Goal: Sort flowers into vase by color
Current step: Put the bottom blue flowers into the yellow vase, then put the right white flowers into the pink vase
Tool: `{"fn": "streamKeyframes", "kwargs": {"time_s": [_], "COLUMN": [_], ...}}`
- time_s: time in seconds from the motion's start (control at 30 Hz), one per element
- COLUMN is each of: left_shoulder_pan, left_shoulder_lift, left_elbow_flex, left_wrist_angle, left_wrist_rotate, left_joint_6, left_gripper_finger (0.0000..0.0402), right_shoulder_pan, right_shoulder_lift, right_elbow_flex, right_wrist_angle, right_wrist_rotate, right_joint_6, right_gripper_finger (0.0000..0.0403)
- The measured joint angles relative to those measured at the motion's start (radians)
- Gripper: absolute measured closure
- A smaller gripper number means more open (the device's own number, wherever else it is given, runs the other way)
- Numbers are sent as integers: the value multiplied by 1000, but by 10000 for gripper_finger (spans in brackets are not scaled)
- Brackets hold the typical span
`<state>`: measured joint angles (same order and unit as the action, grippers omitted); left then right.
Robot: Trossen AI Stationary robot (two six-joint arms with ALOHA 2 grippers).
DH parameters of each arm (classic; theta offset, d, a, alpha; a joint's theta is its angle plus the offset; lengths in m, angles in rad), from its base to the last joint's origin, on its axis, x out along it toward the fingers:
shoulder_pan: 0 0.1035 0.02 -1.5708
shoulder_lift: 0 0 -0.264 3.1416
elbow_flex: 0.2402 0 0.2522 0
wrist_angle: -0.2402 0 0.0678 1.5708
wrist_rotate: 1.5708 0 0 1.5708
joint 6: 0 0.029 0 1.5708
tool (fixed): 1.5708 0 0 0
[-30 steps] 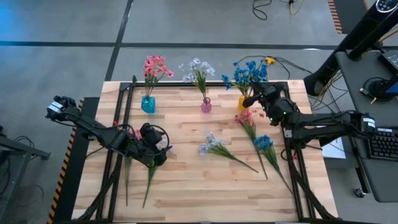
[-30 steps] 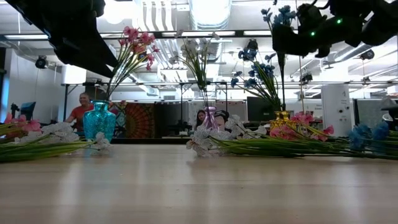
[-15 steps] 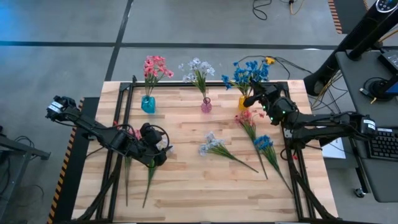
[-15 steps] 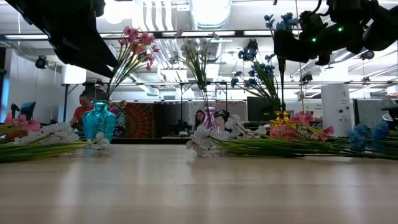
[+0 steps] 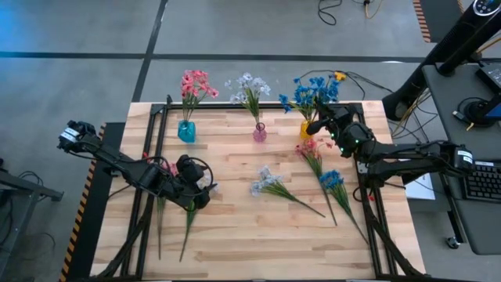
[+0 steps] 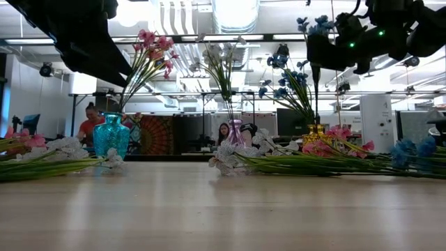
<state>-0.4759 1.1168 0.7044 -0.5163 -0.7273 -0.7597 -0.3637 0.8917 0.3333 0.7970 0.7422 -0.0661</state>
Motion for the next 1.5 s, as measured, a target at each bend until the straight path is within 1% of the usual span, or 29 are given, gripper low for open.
{"fn": "streamKeyframes", "kwargs": {"time_s": [0.3, 1.07, 1.5], "left_shoulder_pan": [0, 0, 0], "left_shoulder_lift": [0, 0, 0], "left_elbow_flex": [0, 0, 0], "left_wrist_angle": [0, 0, 0], "left_wrist_rotate": [0, 1, 2], "left_joint_6": [0, 0, 0], "left_gripper_finger": [75, 75, 75], "right_shoulder_pan": [1, 1, 1], "right_shoulder_lift": [0, 0, -1], "right_elbow_flex": [0, 0, 4], "right_wrist_angle": [-7, -45, -158], "right_wrist_rotate": [18, 19, 18], "right_joint_6": [7, 74, 167], "right_gripper_finger": [317, 236, 190]}}
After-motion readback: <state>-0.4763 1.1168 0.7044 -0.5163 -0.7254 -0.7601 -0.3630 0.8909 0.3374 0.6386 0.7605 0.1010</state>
